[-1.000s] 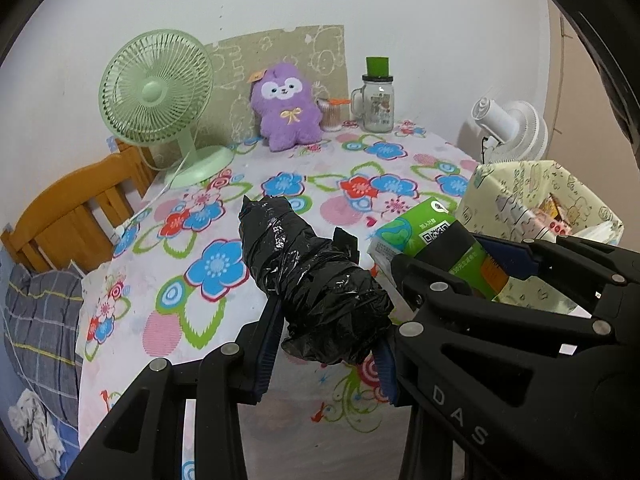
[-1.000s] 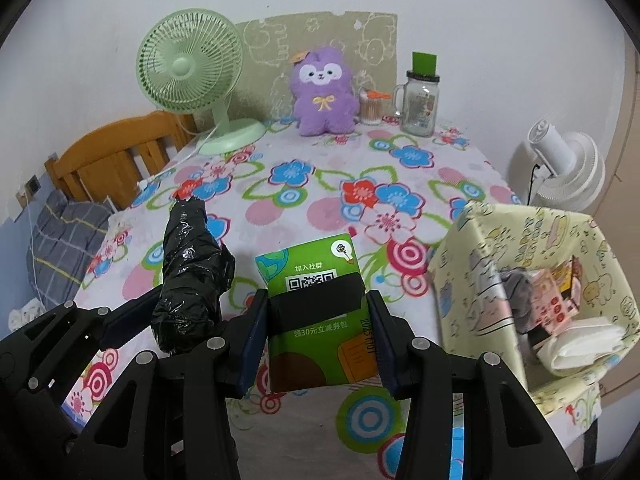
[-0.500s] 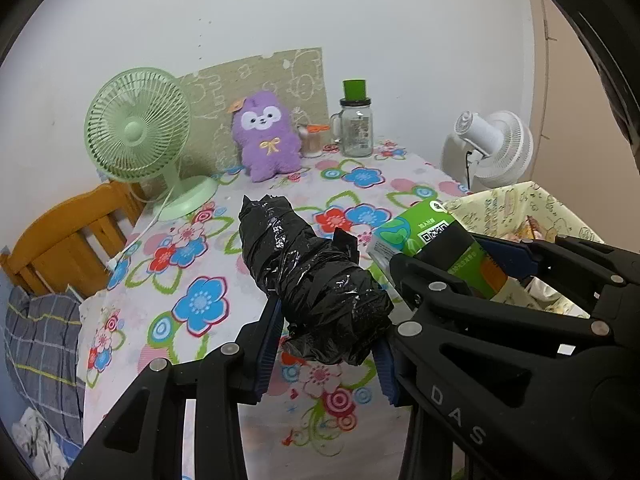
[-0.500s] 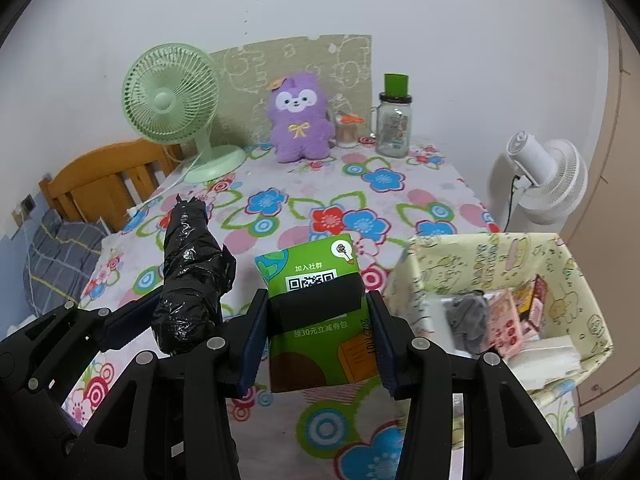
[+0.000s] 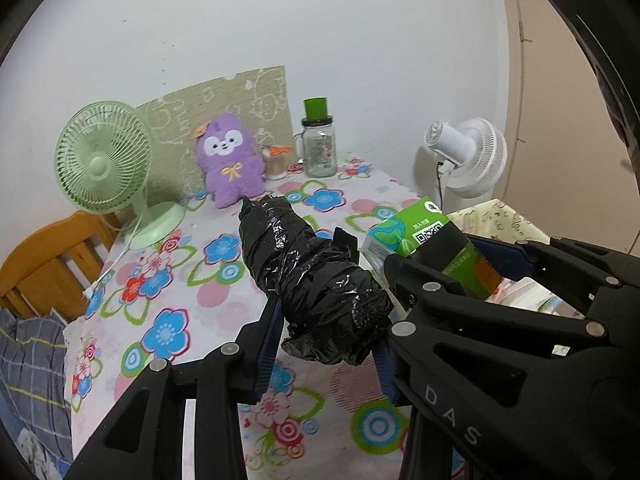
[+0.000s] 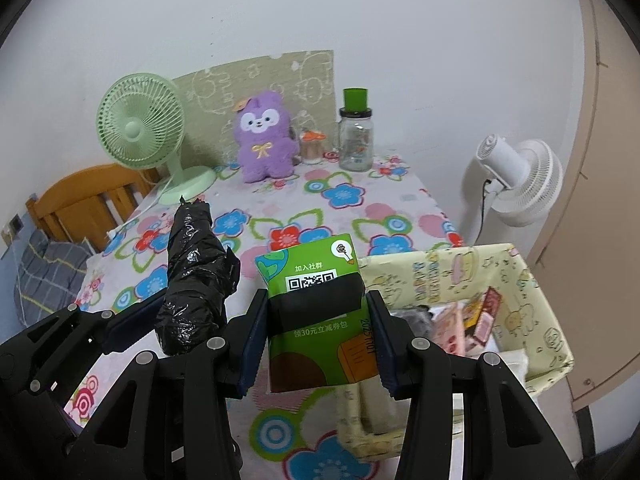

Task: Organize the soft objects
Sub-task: 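Carry the umbrella and green pack with both grippers over the yellow-green box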

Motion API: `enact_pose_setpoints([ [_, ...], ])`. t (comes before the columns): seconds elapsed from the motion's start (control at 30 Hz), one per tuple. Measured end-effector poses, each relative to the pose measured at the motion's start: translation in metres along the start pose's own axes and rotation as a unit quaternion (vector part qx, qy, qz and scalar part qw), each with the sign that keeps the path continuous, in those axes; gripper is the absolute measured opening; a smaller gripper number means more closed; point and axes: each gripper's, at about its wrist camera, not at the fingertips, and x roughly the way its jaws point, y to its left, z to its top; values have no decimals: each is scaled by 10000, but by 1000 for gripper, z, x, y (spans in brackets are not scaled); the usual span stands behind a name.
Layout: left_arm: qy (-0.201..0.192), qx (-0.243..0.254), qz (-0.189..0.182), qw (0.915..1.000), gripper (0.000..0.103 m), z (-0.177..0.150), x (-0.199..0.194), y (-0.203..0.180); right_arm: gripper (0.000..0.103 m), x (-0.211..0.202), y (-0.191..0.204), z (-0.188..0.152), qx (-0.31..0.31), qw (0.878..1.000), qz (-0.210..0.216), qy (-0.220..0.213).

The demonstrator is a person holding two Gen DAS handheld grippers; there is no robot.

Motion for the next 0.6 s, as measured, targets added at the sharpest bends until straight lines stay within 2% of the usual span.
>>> enact_pose_setpoints([
  [0.6, -1, 287, -481, 9984, 43, 17, 16, -54, 51, -1, -63, -6, 368, 9983, -452, -12],
])
